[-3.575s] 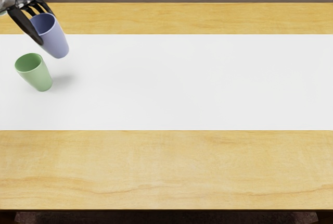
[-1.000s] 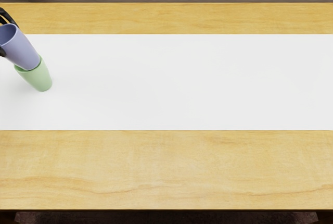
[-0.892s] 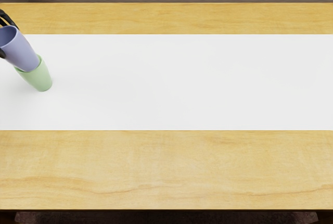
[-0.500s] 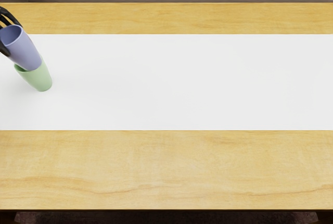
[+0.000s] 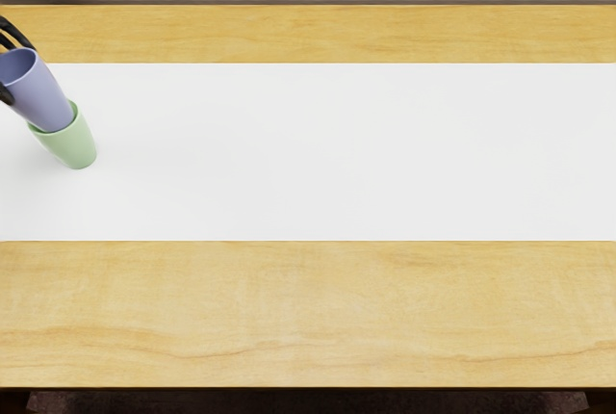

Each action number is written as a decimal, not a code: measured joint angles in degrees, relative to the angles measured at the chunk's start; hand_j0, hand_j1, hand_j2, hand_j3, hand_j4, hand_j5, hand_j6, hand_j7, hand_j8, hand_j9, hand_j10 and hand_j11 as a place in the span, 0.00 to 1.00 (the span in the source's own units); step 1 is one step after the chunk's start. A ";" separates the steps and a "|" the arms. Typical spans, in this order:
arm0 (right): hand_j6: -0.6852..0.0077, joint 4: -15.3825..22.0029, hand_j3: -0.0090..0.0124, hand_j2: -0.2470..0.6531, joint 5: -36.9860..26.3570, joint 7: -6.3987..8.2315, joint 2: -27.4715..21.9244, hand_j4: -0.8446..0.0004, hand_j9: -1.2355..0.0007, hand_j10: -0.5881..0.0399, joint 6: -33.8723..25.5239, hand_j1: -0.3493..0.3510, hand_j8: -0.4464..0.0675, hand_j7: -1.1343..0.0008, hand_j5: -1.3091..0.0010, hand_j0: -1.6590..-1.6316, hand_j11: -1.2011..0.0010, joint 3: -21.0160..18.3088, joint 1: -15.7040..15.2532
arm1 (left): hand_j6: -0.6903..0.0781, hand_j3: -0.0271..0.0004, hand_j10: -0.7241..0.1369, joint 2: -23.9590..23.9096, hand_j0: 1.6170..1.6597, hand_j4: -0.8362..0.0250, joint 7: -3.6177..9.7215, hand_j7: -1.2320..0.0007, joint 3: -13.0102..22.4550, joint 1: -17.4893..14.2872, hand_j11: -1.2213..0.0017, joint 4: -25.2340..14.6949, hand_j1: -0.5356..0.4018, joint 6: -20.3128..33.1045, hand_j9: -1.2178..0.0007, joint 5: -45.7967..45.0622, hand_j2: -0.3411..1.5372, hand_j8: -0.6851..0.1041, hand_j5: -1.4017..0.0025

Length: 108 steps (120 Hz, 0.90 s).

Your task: Pick up cup and place in cup with left hand

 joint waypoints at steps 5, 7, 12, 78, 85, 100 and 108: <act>0.99 0.01 0.42 0.27 0.00 0.00 0.00 1.00 1.00 0.94 0.00 0.00 0.87 1.00 1.00 0.04 1.00 0.00 0.00 | 0.44 0.99 0.38 0.08 0.95 0.52 0.00 0.58 -0.01 0.00 0.58 0.22 0.47 0.03 0.58 -0.05 0.24 0.39 0.63; 0.99 0.02 0.42 0.27 0.00 0.00 0.00 1.00 1.00 0.94 0.00 0.00 0.87 1.00 1.00 0.04 1.00 0.00 0.01 | 0.44 0.99 0.39 0.12 0.95 0.52 0.00 0.59 -0.02 -0.06 0.58 0.28 0.47 0.07 0.58 -0.06 0.24 0.39 0.63; 0.99 0.02 0.42 0.27 0.00 0.00 0.00 1.00 1.00 0.94 0.00 0.00 0.87 1.00 1.00 0.04 1.00 0.00 0.01 | 0.45 0.99 0.40 0.21 0.95 0.54 0.00 0.60 -0.03 -0.03 0.60 0.41 0.48 0.14 0.60 -0.07 0.23 0.40 0.65; 0.99 -0.04 0.42 0.27 0.00 0.01 0.00 1.00 1.00 0.94 0.00 0.00 0.87 1.00 1.00 0.04 1.00 0.00 0.00 | 0.48 0.99 0.47 -3.17 0.96 0.60 0.00 0.67 -0.57 -0.61 0.66 0.32 0.54 0.11 0.66 -3.98 0.22 0.46 0.71; 0.99 -0.04 0.42 0.27 0.00 0.02 0.00 1.00 1.00 0.94 0.00 0.00 0.87 1.00 1.00 0.04 1.00 0.00 0.00 | 0.49 0.99 0.47 -3.17 0.96 0.60 0.00 0.67 -0.59 -0.70 0.67 0.25 0.55 0.01 0.67 -5.25 0.22 0.47 0.71; 0.99 -0.03 0.42 0.27 0.00 0.00 0.00 1.00 1.00 0.94 0.00 0.00 0.87 1.00 1.00 0.04 1.00 0.00 0.01 | 0.50 0.99 0.48 -2.72 0.96 0.61 0.00 0.68 -0.66 -1.66 0.67 0.15 0.56 -0.29 0.67 -6.48 0.22 0.48 0.71; 0.99 0.00 0.42 0.27 0.00 0.00 0.00 1.00 1.00 0.94 0.00 0.00 0.87 1.00 1.00 0.04 1.00 0.00 0.01 | 0.50 0.99 0.49 -2.06 0.96 0.62 0.00 0.68 -0.70 -2.81 0.68 0.07 0.56 -0.43 0.68 -6.77 0.22 0.48 0.72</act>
